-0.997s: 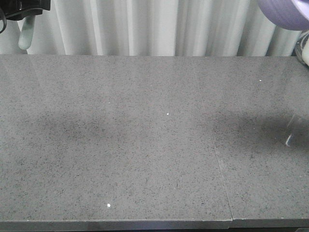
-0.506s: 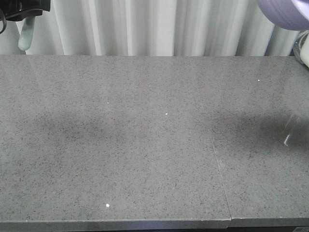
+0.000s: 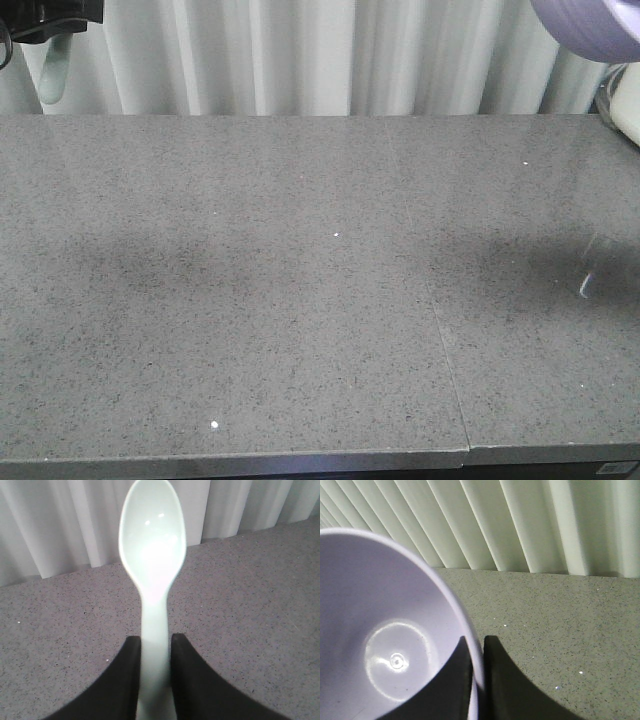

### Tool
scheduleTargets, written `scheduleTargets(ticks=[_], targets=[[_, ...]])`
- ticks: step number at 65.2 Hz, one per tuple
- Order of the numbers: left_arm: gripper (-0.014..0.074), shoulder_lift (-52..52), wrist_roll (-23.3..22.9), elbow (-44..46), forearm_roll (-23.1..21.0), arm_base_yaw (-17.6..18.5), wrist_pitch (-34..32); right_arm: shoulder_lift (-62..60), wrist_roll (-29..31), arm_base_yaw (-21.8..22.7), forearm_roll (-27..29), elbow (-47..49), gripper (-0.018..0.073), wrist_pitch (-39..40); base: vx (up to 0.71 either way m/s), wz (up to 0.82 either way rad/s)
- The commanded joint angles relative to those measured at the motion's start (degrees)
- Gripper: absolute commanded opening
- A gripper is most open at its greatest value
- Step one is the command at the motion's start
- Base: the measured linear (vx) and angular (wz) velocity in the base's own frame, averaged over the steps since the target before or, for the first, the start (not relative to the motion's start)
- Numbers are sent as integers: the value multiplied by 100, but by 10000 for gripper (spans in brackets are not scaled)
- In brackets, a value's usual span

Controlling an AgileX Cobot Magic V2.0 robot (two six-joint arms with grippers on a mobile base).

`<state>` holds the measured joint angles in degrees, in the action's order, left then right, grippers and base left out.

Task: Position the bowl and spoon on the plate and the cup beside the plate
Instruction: 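Lift the spoon and bowl up off the counter with both grippers, then turn the base away from the counter while holding spoon and bowl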

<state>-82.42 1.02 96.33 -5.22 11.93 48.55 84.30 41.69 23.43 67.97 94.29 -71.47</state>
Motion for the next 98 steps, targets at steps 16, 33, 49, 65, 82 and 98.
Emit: scheduleTargets(ticks=[16, 33, 49, 65, 82, 98], targets=[[-8, 196, -31, 147, -59, 9, -373, -187, 59, 29, 438, 173, -6, -229, 0, -10], [-8, 196, -31, 147, -59, 9, -373, -187, 59, 29, 438, 173, -6, -229, 0, -17], [-8, 196, -31, 147, -59, 9, -373, -187, 59, 29, 438, 173, -6, -229, 0, -23], [-8, 196, -31, 147, -59, 9, -373, -187, 59, 29, 438, 173, -6, -229, 0, -25], [-8, 196, -31, 147, -59, 9, -373, -187, 59, 29, 438, 173, -6, -229, -1, -25], [-8, 196, -31, 147, -59, 9, -373, -187, 59, 29, 438, 173, -6, -229, -1, -24]])
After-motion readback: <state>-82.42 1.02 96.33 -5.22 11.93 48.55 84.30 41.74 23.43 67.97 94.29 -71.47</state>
